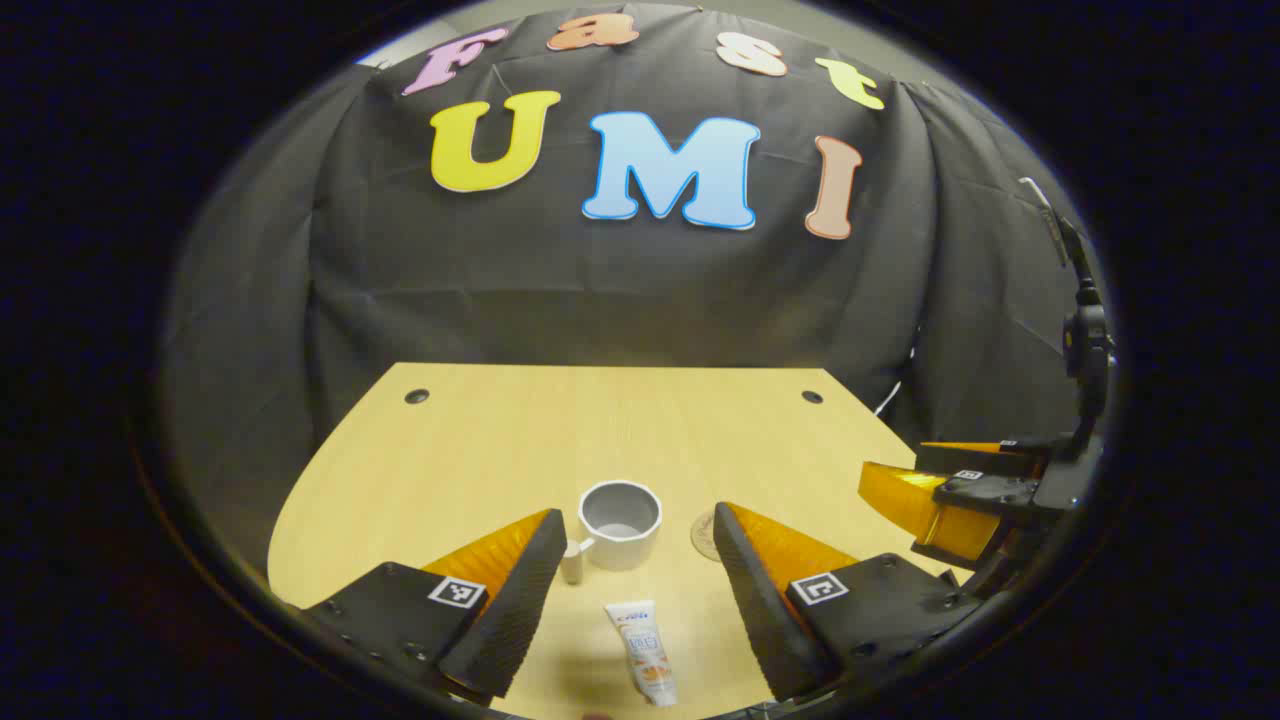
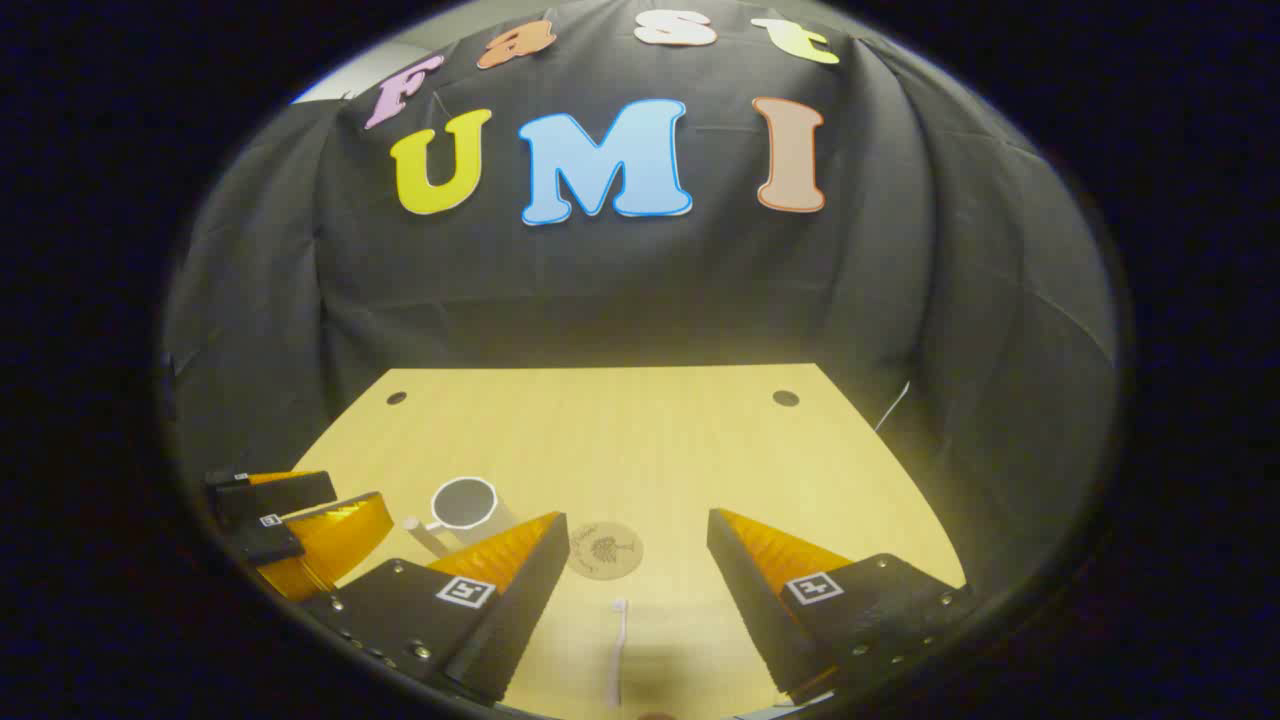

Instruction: Put the toothbrush and toothpaste on the desktop into the cup, then pick up the cup and place it on the coaster on the desktop.

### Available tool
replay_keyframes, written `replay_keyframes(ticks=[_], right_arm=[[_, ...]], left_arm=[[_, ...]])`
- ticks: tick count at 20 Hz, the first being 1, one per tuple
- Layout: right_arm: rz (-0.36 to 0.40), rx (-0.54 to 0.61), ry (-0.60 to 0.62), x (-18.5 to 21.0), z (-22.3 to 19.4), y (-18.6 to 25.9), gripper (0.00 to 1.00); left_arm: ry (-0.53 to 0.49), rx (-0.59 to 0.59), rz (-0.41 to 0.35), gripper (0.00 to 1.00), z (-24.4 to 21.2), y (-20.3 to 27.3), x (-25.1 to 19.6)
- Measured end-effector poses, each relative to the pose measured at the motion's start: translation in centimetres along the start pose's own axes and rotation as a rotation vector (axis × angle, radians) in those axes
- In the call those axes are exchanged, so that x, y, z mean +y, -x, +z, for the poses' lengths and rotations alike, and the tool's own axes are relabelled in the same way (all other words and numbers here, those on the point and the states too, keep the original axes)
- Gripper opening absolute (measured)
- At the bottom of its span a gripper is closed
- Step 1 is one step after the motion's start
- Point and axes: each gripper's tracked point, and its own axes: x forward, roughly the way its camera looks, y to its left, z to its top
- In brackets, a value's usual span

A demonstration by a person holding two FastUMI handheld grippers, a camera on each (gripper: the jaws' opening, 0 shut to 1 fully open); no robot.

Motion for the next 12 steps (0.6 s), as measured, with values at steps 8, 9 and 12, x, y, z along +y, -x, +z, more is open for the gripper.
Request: replay_keyframes(ticks=[8, 9, 12], right_arm=[[0.022, 0.151, -0.016, -0.2, -5.1, -0.5, 0.90], [0.025, 0.165, -0.019, -0.1, -5.5, -0.6, 0.90], [0.023, 0.179, -0.016, -0.2, -5.8, -0.7, 0.90]], left_arm=[[0.039, 0.124, 0.017, 0.94, -4.9, -0.8, 0.7], [0.041, 0.135, 0.019, 0.95, -5.3, -0.9, 0.8], [0.044, 0.150, 0.025, 0.95, -6.0, -1.1, 1.1]])
